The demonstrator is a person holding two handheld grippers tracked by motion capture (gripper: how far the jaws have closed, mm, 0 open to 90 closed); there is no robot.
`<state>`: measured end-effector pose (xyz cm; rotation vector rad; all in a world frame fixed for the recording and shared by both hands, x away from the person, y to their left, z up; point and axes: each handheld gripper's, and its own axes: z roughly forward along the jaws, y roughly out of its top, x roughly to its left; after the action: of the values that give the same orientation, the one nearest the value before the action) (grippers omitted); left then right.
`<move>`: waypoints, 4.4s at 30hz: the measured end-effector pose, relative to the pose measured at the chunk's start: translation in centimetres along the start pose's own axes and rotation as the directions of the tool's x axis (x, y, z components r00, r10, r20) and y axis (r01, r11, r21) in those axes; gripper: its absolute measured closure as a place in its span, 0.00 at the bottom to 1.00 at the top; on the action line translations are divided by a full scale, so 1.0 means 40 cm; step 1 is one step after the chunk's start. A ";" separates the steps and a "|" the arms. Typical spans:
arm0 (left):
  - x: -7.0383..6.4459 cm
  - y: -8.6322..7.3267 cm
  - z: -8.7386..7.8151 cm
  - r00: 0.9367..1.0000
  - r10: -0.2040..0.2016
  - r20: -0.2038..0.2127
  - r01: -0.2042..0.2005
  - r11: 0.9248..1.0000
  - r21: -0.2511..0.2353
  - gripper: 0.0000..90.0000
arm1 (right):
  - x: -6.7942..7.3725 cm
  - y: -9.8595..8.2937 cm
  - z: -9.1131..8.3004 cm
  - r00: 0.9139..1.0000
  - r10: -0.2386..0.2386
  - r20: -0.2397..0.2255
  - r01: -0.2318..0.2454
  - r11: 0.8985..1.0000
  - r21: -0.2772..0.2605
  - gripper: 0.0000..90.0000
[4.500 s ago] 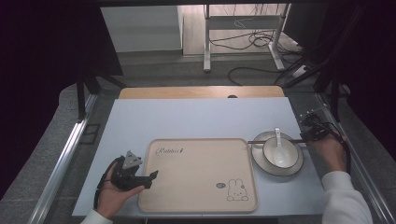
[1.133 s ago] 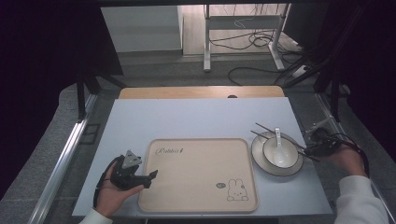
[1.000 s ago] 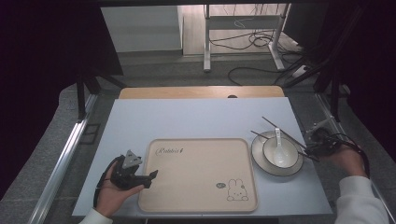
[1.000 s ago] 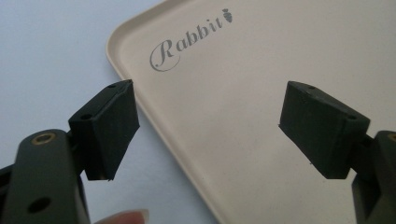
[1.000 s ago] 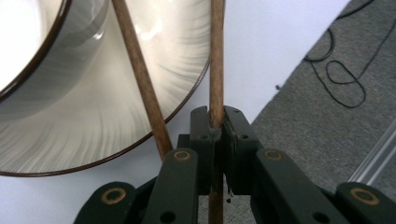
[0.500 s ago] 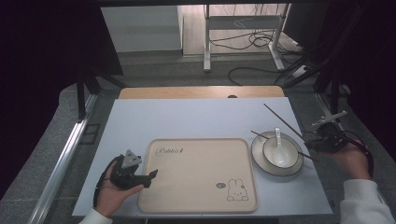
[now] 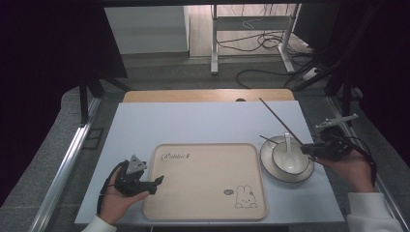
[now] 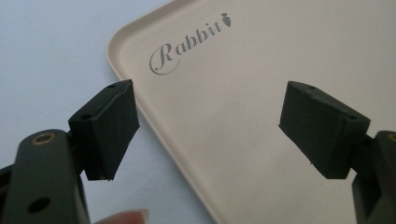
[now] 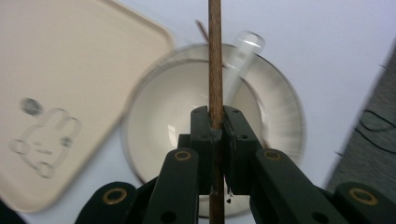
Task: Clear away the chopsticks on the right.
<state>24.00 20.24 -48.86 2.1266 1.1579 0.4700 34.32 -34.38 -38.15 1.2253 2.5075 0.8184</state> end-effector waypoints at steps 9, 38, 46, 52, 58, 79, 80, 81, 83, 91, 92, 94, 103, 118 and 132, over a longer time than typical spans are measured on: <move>0.000 -0.001 -0.001 1.000 0.001 0.001 -0.001 1.000 -0.001 0.22 | 0.130 0.024 0.037 0.996 -0.057 -0.073 0.056 0.998 -0.026 0.93; 0.000 -0.003 0.000 1.000 -0.004 0.002 0.004 1.000 -0.003 0.22 | 0.371 -0.046 0.302 0.967 -0.227 -0.115 0.251 0.924 0.290 0.92; 0.001 -0.003 0.000 1.000 0.003 0.003 -0.003 1.000 0.002 0.22 | 0.380 -0.042 0.292 0.959 -0.262 -0.108 0.281 0.922 0.264 0.69; 0.003 -0.005 0.001 1.000 0.001 0.003 -0.001 1.000 0.003 0.22 | 0.341 0.002 0.174 0.963 -0.262 -0.066 0.266 0.962 0.056 0.50; 0.004 -0.004 -0.001 1.000 0.000 0.002 0.000 1.000 0.000 0.22 | 0.266 0.007 0.080 0.973 -0.227 -0.029 0.226 0.973 -0.043 0.45; 0.000 -0.001 0.003 1.000 0.005 0.002 -0.005 1.000 0.007 0.22 | -0.098 -0.125 -0.047 0.992 0.008 0.127 0.000 0.998 -0.063 0.47; -0.001 -0.001 0.003 1.000 0.007 0.002 -0.007 1.000 0.008 0.22 | -0.119 -0.137 -0.031 0.991 -0.001 0.134 0.003 1.000 -0.016 0.49; -0.001 -0.001 0.003 1.000 0.007 0.002 -0.007 1.000 0.008 0.22 | -0.119 -0.137 -0.031 0.991 -0.001 0.134 0.003 1.000 -0.016 0.49; -0.001 -0.001 0.004 1.000 0.008 0.002 -0.008 1.000 0.010 0.22 | -0.135 -0.146 -0.013 0.990 -0.014 0.138 0.010 0.999 0.033 0.51; -0.001 -0.003 0.006 1.000 0.006 0.002 -0.006 1.000 0.014 0.22 | -0.158 -0.143 0.067 0.984 -0.096 0.149 0.067 0.979 0.191 0.61; -0.001 -0.003 0.006 1.000 0.006 0.002 -0.006 1.000 0.014 0.22 | -0.158 -0.143 0.067 0.984 -0.096 0.149 0.067 0.979 0.191 0.61; 0.000 -0.004 0.006 1.000 0.003 0.002 -0.003 1.000 0.013 0.22 | -0.163 -0.144 0.086 0.981 -0.119 0.151 0.082 0.968 0.235 0.66; 0.000 -0.004 0.005 1.000 0.002 0.001 -0.002 1.000 0.013 0.22 | -0.174 -0.159 0.127 0.981 -0.140 0.131 0.096 0.950 0.296 0.80; 0.003 -0.005 0.002 1.000 0.001 -0.001 -0.001 1.000 0.007 0.22 | -0.156 -0.142 0.100 0.984 -0.132 0.119 0.098 0.962 0.255 0.92; 0.004 -0.003 0.001 1.000 0.001 -0.001 -0.001 1.000 0.006 0.22 | -0.096 -0.083 -0.023 0.990 -0.063 0.129 0.059 0.998 0.035 0.93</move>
<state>24.02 20.41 -48.98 2.1327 1.1606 0.4691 34.13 -39.37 -39.44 1.1658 2.4480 0.6648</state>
